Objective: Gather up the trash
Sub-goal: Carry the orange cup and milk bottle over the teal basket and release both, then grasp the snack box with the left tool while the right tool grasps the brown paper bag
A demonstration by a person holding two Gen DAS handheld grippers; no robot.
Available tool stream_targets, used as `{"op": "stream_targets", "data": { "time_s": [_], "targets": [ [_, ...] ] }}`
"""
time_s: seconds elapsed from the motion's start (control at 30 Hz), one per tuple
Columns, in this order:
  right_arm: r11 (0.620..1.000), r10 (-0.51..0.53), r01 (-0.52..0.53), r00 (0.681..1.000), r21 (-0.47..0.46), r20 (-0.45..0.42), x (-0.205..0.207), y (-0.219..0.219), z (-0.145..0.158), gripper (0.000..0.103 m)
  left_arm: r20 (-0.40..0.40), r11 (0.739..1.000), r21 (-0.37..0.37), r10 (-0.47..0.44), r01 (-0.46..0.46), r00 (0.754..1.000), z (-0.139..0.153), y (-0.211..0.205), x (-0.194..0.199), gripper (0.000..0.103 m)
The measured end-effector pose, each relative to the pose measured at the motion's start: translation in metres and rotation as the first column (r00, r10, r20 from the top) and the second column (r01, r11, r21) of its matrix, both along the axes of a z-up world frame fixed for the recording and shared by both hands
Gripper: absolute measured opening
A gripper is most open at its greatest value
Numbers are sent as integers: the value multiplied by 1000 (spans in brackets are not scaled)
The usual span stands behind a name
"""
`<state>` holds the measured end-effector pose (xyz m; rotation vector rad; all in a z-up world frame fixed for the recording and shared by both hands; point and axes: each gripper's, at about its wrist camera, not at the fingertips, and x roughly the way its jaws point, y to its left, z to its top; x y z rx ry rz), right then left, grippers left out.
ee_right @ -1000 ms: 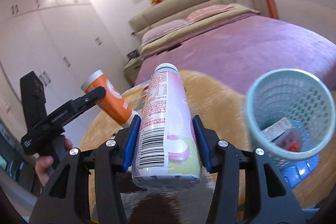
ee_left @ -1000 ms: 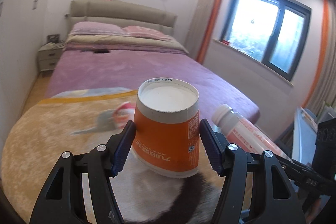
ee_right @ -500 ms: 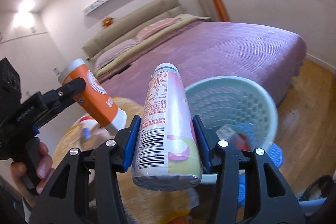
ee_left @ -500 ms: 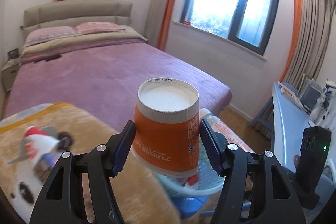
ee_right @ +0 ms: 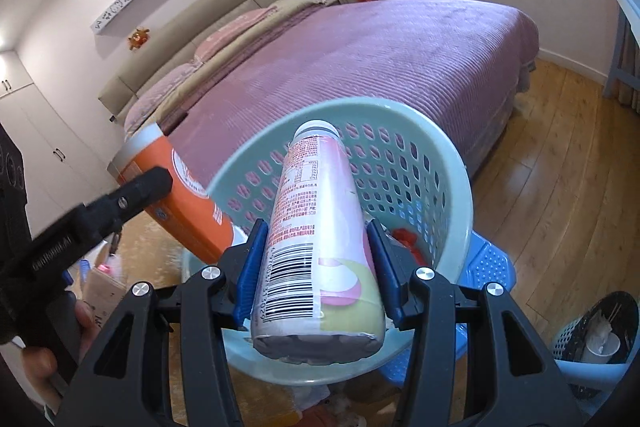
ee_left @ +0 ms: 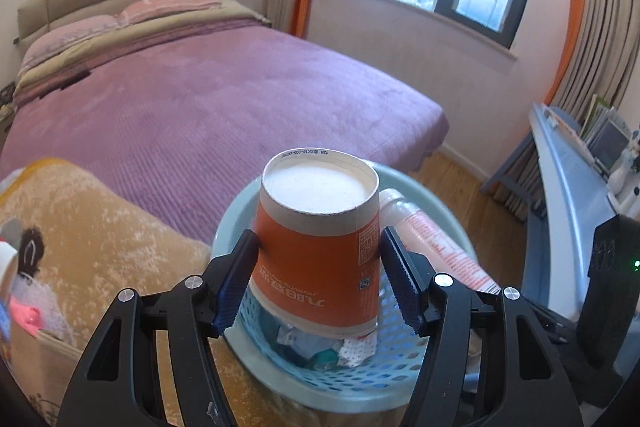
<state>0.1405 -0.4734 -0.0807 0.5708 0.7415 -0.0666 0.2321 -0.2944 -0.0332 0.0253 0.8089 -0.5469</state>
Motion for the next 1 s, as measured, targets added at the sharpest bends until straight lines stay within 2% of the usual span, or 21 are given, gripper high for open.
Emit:
{"op": "stream_targets", "data": {
  "time_s": [0.17,0.23,0.27,0.43,0.57,0.73,0.83,1.0],
  "targets": [
    [1000,-12,12,1000,-8,-24,3,1,-6,48,15,1000,16,-4,4,1000,1,-2,-3,63],
    [1000,-11,11,1000,-9,-29,2,2,-6,49,24,1000,14,-9,9,1000,6,-3,-8,74],
    [1000,-4,4,1000,-6,-24,1,4,-5,50,32,1000,9,-10,10,999,9,0,-12,76],
    [1000,26,-26,1000,-17,13,-13,16,10,50,81,1000,-13,-3,4,997,28,19,-35,77],
    [997,66,-64,996,-30,55,-23,35,31,50,123,998,-54,26,-19,992,50,42,-54,77],
    [990,135,-131,986,-46,100,-31,66,54,50,125,989,-146,58,-40,990,75,87,-75,77],
    [982,186,-180,976,-63,112,-34,92,65,50,143,985,-156,98,-75,985,83,111,-86,77],
    [960,274,-264,954,-93,121,-32,137,77,52,135,968,-154,218,-197,967,87,163,-92,77]
  ]
}}
